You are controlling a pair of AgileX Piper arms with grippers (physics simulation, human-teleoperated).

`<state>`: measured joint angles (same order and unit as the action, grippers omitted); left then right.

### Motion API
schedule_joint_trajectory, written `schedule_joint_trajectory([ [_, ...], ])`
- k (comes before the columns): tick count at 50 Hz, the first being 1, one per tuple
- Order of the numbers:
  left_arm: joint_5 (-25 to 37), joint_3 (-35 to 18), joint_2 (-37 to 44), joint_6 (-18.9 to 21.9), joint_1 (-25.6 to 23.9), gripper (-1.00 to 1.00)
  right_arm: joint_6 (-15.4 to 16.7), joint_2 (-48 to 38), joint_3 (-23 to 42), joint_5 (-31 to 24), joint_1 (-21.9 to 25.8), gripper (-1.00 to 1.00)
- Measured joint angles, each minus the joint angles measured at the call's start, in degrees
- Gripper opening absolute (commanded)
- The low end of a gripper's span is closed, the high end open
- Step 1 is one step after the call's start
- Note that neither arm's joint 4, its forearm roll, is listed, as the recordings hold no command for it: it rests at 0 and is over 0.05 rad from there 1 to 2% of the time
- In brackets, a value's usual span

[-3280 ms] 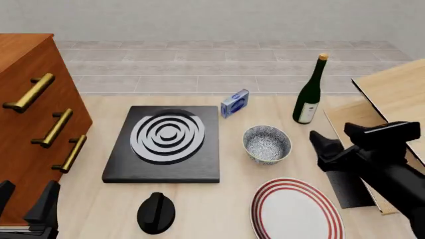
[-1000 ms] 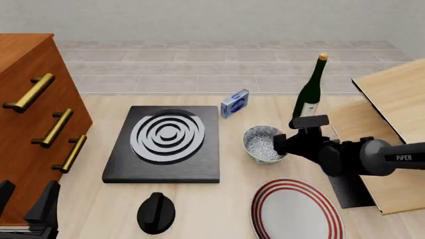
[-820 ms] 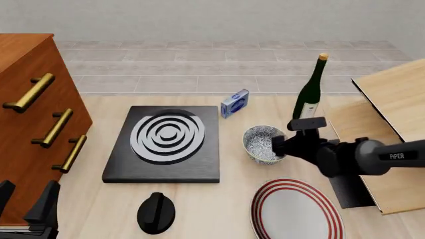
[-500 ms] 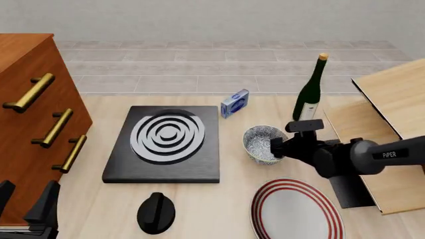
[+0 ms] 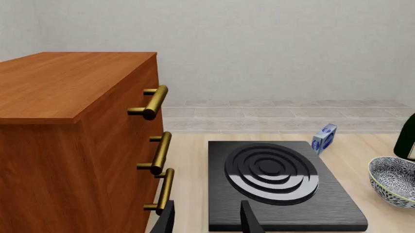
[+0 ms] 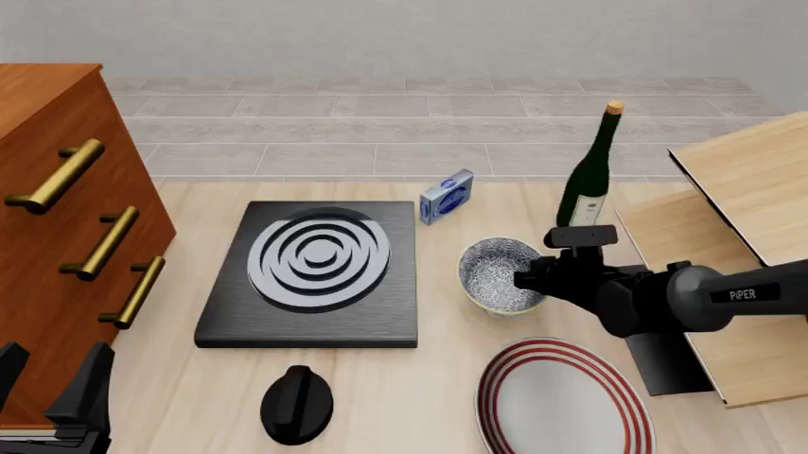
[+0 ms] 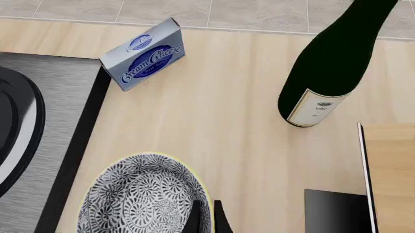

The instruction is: Put the bowl on the stove.

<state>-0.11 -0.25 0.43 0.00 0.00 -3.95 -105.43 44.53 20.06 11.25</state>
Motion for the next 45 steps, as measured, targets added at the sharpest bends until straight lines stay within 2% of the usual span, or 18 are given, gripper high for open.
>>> schedule_joint_trajectory([
  [30,0.00,0.00,0.00,0.00,0.00,1.00,1.67,11.41,0.18,-5.41,1.28,-1.00],
  [45,0.00,0.00,0.00,0.00,0.00,1.00,1.69,17.08,3.04,-9.67,3.26,-1.00],
])
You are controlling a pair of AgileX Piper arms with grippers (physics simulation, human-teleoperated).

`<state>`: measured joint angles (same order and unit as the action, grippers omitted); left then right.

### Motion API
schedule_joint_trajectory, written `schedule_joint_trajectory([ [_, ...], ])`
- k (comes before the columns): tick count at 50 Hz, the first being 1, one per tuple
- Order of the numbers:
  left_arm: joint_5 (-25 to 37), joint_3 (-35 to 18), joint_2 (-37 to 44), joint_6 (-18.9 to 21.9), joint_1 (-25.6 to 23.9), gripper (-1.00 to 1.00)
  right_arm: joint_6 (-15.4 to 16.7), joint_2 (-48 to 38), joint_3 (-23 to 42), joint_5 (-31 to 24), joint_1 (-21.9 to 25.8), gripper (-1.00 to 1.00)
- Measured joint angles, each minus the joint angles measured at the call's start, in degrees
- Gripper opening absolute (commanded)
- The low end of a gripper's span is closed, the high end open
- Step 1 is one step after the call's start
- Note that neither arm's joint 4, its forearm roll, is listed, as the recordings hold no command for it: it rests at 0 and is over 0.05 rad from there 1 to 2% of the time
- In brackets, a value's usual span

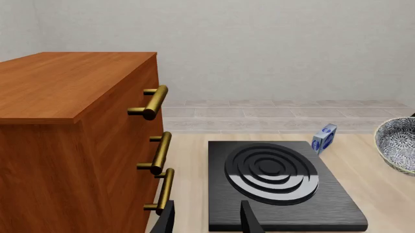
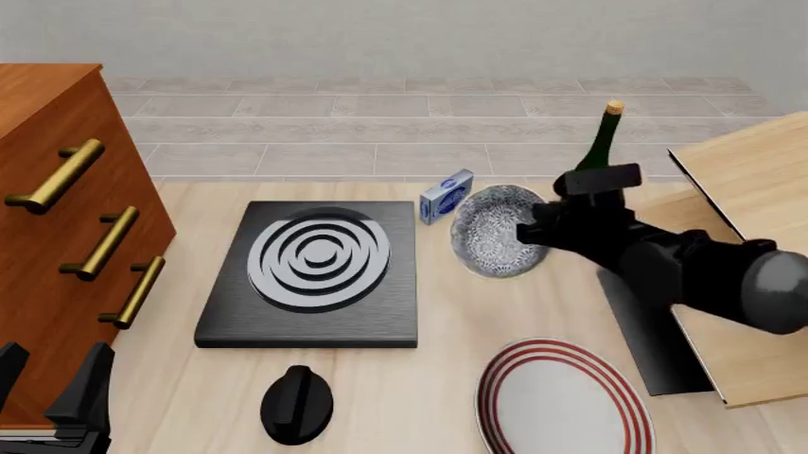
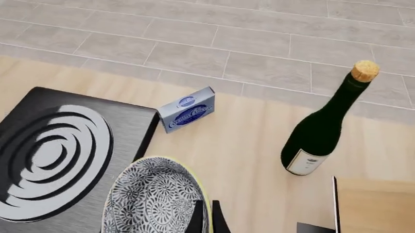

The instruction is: Put the bowl on the stove.

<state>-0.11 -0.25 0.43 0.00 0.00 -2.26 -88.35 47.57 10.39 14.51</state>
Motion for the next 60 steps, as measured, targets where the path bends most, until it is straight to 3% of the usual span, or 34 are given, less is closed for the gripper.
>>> schedule_joint_trajectory([
  [20,0.00,0.00,0.00,0.00,0.00,1.00,-1.56,-3.47,12.54,-7.60,6.01,-1.00],
  [39,0.00,0.00,0.00,0.00,0.00,1.00,-5.06,-11.41,25.93,-14.27,12.19,-1.00],
  [60,0.00,0.00,0.00,0.00,0.00,1.00,-12.50,-18.38,35.08,-17.57,16.31,-1.00],
])
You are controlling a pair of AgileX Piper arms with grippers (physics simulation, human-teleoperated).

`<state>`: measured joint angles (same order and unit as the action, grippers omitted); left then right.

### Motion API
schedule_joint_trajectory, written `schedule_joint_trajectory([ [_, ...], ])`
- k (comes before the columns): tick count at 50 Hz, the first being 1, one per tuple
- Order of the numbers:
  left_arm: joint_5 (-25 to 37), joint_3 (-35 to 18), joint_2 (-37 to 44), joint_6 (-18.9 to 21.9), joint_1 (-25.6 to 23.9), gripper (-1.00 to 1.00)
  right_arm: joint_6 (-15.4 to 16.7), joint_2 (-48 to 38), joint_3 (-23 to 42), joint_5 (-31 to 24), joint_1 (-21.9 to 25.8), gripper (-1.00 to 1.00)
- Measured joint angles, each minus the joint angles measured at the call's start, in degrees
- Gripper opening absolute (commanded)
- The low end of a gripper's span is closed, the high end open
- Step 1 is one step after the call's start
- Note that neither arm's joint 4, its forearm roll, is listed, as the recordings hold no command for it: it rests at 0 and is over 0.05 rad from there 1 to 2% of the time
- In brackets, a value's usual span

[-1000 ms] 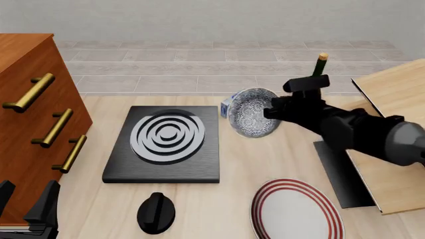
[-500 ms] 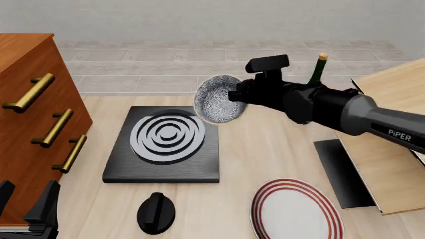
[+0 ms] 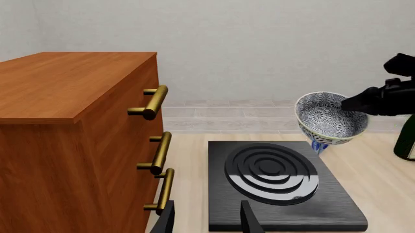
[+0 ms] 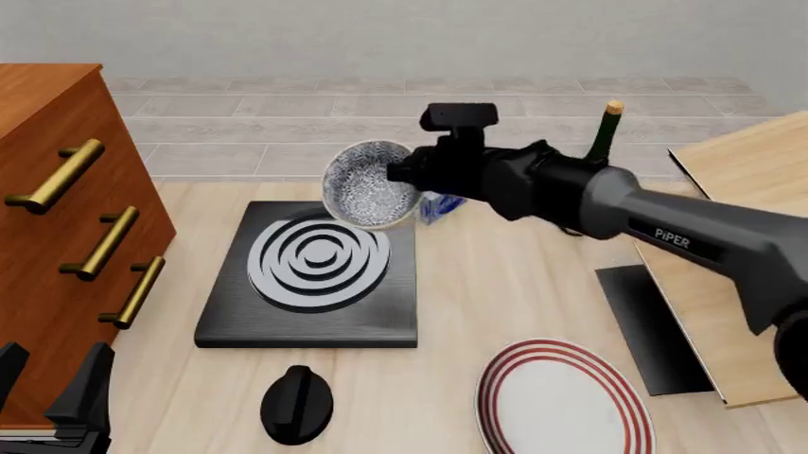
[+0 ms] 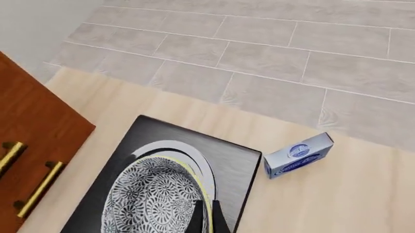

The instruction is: Put the bowl on the stove.

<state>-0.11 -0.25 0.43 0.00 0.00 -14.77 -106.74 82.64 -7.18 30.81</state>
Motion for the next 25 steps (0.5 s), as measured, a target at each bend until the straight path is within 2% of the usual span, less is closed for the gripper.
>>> schedule_joint_trajectory([
  [25,0.00,0.00,0.00,0.00,0.00,1.00,-7.15,-8.67,9.34,-2.10,4.26,-1.00],
])
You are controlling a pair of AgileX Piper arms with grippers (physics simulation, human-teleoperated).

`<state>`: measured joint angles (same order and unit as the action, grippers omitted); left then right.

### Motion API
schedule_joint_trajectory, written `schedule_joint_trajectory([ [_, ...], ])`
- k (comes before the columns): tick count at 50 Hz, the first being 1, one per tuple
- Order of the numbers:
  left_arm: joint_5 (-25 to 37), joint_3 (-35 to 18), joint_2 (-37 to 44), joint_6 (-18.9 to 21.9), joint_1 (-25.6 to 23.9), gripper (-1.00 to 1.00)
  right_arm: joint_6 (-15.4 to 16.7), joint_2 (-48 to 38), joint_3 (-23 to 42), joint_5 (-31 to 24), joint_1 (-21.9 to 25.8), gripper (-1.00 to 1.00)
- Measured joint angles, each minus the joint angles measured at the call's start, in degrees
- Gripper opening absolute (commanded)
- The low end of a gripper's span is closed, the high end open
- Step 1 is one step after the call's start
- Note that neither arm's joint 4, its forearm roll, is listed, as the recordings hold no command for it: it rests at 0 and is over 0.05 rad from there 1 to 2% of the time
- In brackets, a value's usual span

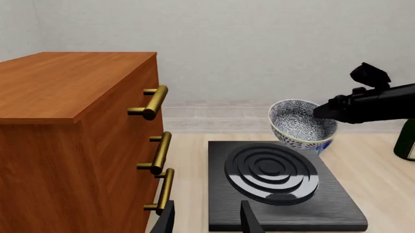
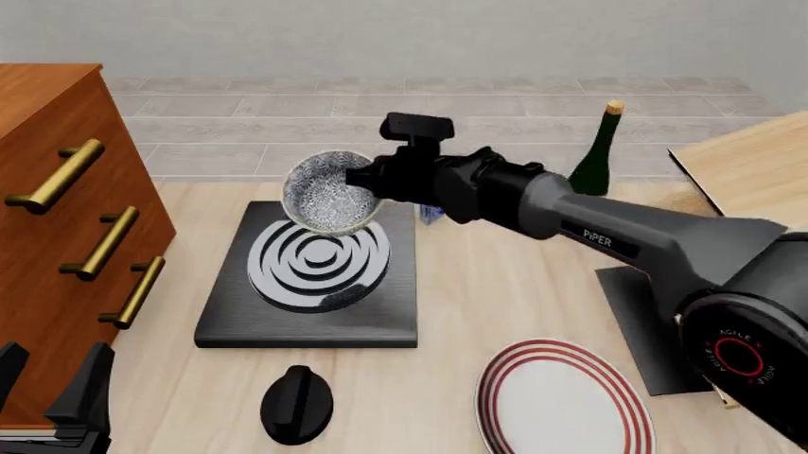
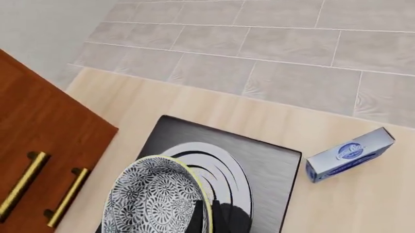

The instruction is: Put the bowl on the stove.

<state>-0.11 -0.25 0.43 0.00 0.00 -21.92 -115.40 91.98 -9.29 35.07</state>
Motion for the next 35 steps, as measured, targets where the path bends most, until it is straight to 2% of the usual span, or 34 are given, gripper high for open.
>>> schedule_joint_trajectory([
  [35,0.00,0.00,0.00,0.00,0.00,1.00,-3.92,-14.82,14.10,-2.39,0.81,-1.00],
])
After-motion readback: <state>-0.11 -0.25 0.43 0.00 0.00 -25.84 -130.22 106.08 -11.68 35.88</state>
